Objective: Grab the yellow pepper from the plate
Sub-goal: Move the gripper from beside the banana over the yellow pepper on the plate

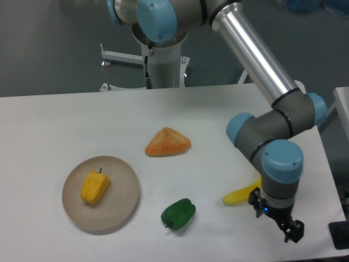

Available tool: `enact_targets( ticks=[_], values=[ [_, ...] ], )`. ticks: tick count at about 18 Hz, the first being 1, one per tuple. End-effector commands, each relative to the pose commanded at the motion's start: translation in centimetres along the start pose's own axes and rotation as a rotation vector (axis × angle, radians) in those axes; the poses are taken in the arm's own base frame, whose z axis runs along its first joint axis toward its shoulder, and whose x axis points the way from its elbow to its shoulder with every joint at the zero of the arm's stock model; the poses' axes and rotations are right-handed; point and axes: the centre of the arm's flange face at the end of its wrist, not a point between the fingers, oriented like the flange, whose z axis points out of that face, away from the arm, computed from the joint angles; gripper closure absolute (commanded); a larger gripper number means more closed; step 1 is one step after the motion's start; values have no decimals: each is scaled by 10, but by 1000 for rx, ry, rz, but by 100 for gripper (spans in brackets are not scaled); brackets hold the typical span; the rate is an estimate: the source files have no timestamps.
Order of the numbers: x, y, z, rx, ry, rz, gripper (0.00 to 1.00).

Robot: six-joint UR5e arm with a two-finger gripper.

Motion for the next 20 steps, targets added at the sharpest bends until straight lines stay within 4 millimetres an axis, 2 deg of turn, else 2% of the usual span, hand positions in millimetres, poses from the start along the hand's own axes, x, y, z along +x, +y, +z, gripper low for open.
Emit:
enact_targets(
  ticks=[4, 8, 13, 16, 20],
  values=[
    [54, -25, -40, 4, 31, -118, 0],
    [113, -75, -67, 14, 50, -226, 0],
    [181, -122, -79, 11, 88, -387, 0],
    [219, -136, -73, 5, 142, -466, 0],
    [251, -160, -70, 14, 188, -499, 0]
  ],
)
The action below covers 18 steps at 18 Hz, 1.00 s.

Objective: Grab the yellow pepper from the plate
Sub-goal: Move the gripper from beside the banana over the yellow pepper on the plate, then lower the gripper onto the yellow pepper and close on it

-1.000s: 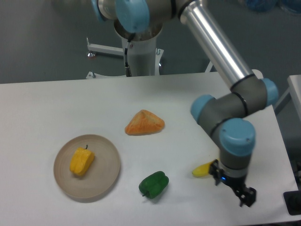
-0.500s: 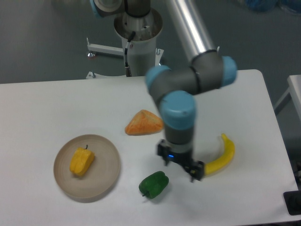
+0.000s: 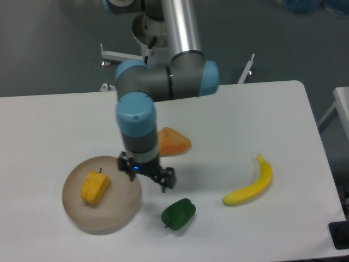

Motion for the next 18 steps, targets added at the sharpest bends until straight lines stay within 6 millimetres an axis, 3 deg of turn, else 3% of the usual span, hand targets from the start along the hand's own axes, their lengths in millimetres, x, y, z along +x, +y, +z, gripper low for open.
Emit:
enact_targets(
  ticks=[6, 13, 18],
  values=[
    [51, -4, 16, -21, 19, 40, 0],
    [85, -8, 44, -62, 26, 82, 0],
    [95, -3, 51, -76, 39, 94, 0]
  ],
)
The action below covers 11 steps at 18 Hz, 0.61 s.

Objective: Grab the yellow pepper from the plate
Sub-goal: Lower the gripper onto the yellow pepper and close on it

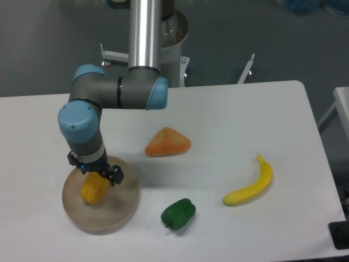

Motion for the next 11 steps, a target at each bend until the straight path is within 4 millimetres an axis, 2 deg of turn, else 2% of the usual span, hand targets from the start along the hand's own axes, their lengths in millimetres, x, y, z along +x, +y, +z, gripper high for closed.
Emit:
enact_targets(
  ticks=[6, 11],
  values=[
    [1, -2, 12, -15, -1, 1, 0],
    [0, -2, 13, -16, -3, 4, 0]
  ],
)
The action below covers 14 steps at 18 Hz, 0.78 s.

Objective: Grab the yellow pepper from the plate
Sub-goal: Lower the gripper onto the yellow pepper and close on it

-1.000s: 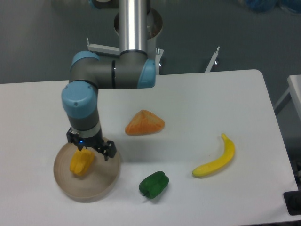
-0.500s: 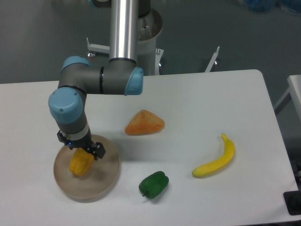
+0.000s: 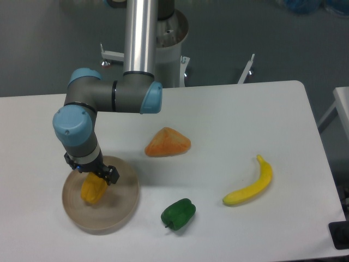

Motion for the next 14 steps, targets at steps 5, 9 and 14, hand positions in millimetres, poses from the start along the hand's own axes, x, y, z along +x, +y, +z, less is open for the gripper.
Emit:
enact_targets(
  ticks=[5, 9, 14],
  values=[
    [0, -1, -3, 16, -6, 8, 45],
    [-1, -2, -5, 20, -7, 14, 48],
    [-3, -2, -14, 31, -13, 14, 55]
  ],
)
